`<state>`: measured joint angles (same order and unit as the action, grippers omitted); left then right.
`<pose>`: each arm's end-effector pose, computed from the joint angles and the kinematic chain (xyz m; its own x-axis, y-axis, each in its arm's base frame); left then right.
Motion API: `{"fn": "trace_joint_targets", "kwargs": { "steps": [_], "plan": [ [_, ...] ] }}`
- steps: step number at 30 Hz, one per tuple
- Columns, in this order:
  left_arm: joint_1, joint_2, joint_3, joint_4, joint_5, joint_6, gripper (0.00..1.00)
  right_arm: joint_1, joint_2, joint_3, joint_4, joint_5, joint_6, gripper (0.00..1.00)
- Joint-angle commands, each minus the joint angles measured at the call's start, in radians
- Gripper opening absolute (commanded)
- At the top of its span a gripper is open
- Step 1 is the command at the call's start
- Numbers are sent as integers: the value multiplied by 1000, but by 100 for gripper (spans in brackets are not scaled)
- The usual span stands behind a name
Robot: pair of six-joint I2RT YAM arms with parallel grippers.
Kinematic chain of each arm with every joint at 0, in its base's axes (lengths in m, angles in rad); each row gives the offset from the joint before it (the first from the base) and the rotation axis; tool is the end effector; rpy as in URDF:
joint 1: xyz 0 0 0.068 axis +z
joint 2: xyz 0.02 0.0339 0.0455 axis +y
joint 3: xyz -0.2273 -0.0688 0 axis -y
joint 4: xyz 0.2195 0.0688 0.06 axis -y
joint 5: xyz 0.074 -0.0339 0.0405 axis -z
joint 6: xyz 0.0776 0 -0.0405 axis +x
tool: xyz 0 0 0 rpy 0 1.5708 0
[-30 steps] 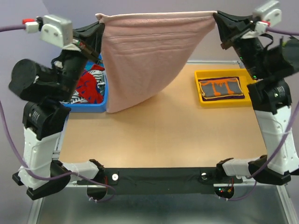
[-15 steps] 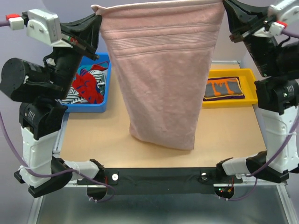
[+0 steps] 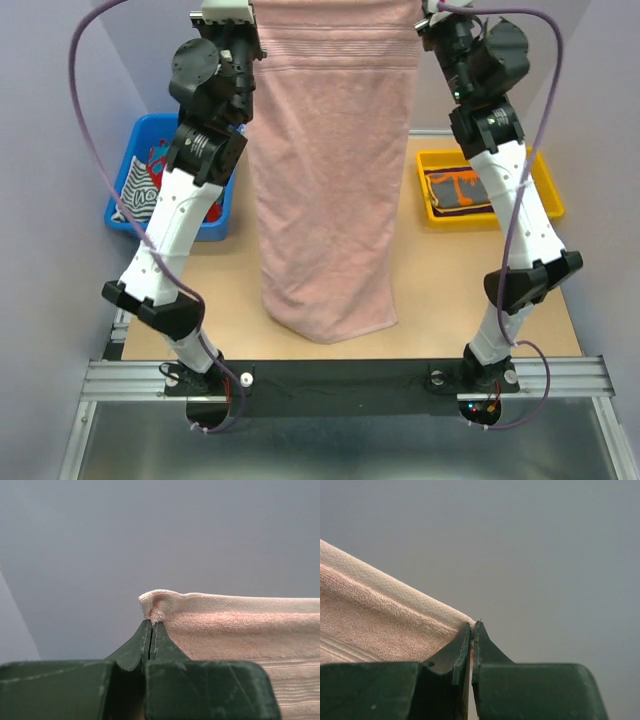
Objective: Fold and stack the towels
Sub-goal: Fold the towel
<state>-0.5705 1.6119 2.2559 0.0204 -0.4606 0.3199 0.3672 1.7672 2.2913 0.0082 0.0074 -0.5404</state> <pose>0.2558 -0.1232 0.6089 0.5521 -0.0196 -0.8335 0.0165 0.9998 -0.0126 0.3315 0.1269 0.5752 0.5878 -0.3251 -0.7408 -0.0590 0.8960 -0.4401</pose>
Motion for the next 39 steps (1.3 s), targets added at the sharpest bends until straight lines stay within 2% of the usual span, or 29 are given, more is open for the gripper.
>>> {"fn": "trace_joint_targets", "kwargs": {
  "steps": [1, 4, 9, 13, 17, 20, 23, 31, 39],
  "plan": [
    [124, 32, -31, 159, -90, -16, 0, -50, 29, -42, 163, 106, -30, 0],
    [156, 121, -18, 159, -84, -39, 0, -82, 76, -76, 219, 97, 8, 1],
    [196, 256, 89, 122, -23, -102, 0, -117, 133, -140, 309, 82, 75, 0],
    [198, 278, 76, 111, 14, -113, 0, -120, 127, -206, 312, 43, 94, 0],
    [202, 255, -50, 119, 23, -130, 0, -120, 94, -331, 320, -3, 83, 1],
    [222, 221, -221, 156, 43, -171, 0, -120, 72, -430, 323, -41, 85, 0],
    [253, 206, -324, 165, 62, -224, 0, -122, 54, -537, 341, -67, 99, 1],
    [299, 217, -476, 159, 145, -268, 0, -120, 54, -705, 352, -145, 138, 1],
    [302, 108, -699, 113, 188, -315, 0, -120, 17, -848, 308, -245, 207, 0]
  ]
}}
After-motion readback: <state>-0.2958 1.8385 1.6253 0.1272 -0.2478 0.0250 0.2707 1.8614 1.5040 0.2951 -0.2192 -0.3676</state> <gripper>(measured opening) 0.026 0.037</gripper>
